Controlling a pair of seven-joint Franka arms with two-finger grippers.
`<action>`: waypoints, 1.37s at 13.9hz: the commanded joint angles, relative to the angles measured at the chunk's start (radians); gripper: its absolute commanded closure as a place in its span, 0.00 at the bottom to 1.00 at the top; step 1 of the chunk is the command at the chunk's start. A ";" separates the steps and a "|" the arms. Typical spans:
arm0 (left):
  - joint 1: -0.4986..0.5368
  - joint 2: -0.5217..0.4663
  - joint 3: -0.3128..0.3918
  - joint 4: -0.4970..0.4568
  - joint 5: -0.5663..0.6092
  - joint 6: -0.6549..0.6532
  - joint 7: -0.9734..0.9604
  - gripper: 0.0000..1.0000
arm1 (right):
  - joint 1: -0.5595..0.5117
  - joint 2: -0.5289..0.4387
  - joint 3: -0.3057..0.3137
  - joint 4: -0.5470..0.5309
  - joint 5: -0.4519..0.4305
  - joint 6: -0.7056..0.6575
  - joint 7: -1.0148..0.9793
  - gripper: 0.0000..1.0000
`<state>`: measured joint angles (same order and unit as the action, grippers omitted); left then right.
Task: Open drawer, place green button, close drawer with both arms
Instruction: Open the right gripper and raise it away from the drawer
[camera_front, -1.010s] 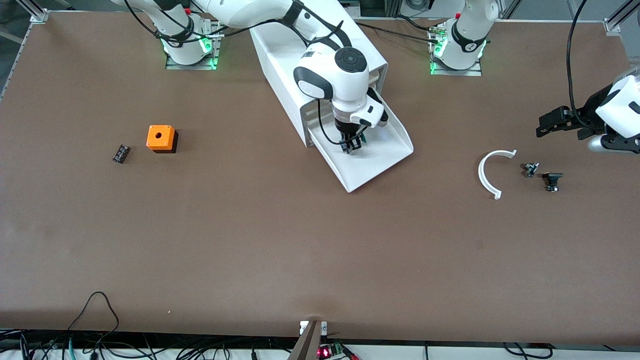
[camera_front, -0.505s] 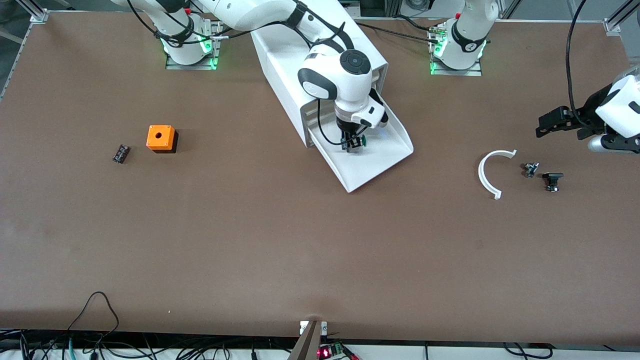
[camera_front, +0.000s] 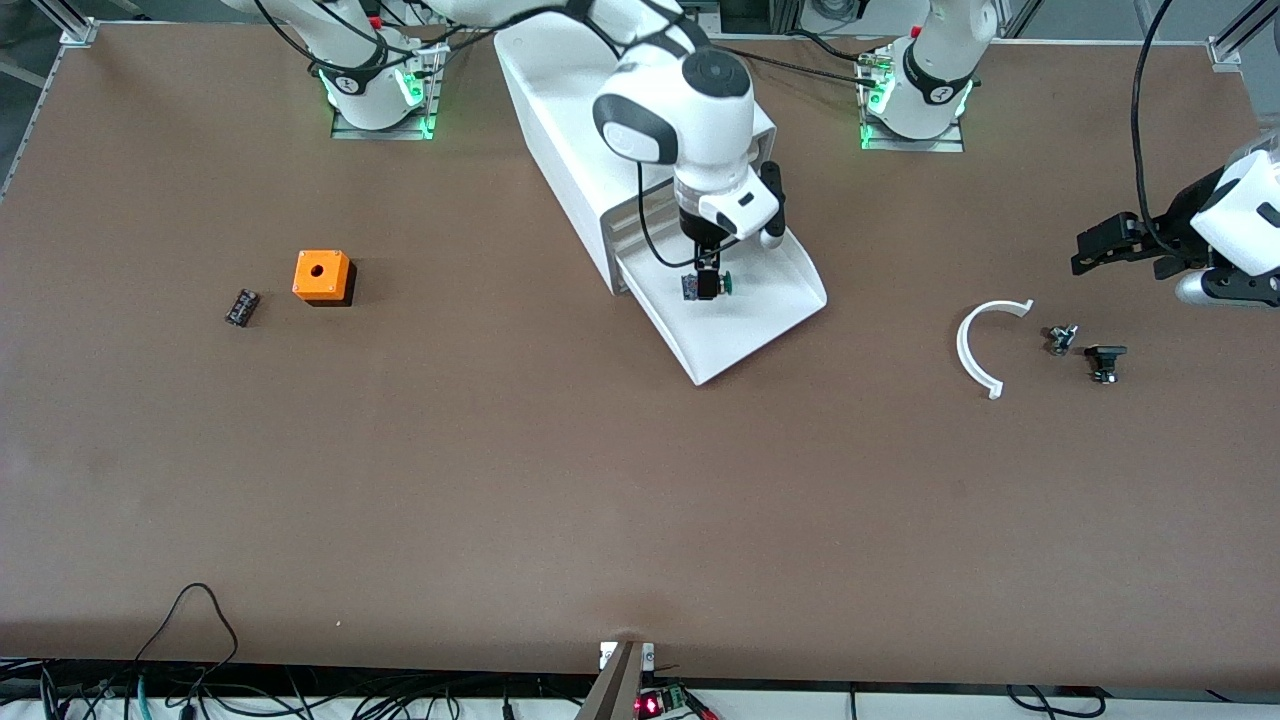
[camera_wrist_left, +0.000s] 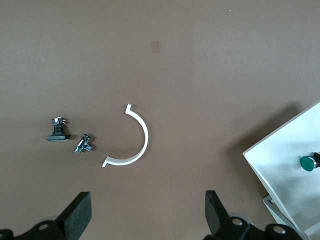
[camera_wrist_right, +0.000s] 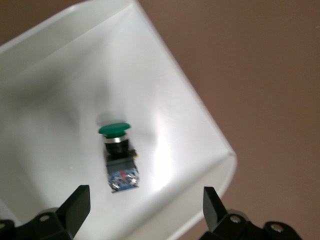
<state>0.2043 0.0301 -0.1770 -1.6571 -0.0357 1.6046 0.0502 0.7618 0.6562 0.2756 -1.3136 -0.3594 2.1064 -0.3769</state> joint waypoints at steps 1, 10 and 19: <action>-0.005 0.004 -0.007 0.027 0.027 -0.025 -0.010 0.00 | -0.080 -0.091 0.002 -0.010 -0.013 -0.020 0.021 0.00; -0.065 0.077 -0.009 0.027 0.019 0.042 -0.010 0.00 | -0.268 -0.257 0.002 -0.036 0.034 -0.236 0.396 0.00; -0.259 0.310 -0.027 -0.251 -0.039 0.677 -0.272 0.00 | -0.571 -0.292 -0.049 -0.127 0.068 -0.410 1.095 0.00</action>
<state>-0.0075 0.3311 -0.2100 -1.8371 -0.0576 2.1752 -0.1219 0.3160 0.4119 0.2088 -1.4062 -0.3161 1.6836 0.6736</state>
